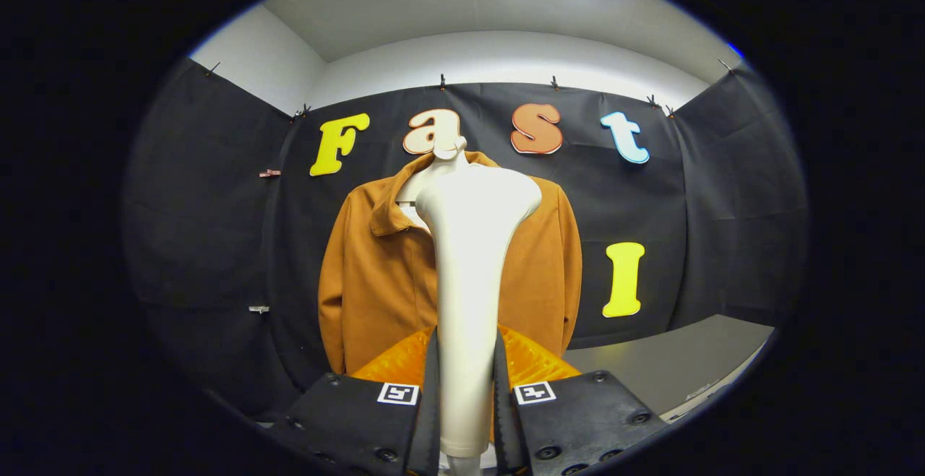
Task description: Iron the clothes twice with a garment steamer, once on the left side and once on the right side.
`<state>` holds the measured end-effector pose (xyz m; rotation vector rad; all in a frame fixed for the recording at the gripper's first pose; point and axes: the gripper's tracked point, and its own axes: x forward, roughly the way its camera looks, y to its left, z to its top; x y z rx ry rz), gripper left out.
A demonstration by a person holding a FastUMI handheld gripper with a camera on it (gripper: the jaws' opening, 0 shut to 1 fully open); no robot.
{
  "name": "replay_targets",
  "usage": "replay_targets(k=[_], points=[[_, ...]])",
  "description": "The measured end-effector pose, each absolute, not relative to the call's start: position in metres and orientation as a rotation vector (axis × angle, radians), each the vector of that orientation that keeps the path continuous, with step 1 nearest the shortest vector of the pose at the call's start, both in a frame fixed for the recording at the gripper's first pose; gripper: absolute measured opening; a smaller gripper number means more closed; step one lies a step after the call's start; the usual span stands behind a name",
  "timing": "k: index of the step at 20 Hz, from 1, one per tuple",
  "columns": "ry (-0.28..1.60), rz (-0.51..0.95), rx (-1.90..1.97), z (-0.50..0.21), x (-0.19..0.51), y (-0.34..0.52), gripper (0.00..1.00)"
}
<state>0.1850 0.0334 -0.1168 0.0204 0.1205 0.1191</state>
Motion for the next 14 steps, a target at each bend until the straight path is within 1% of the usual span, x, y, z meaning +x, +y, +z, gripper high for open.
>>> replay_targets(k=[14], points=[[0.095, 0.109, 0.035, -0.108, 0.179, 0.022, 0.33]])
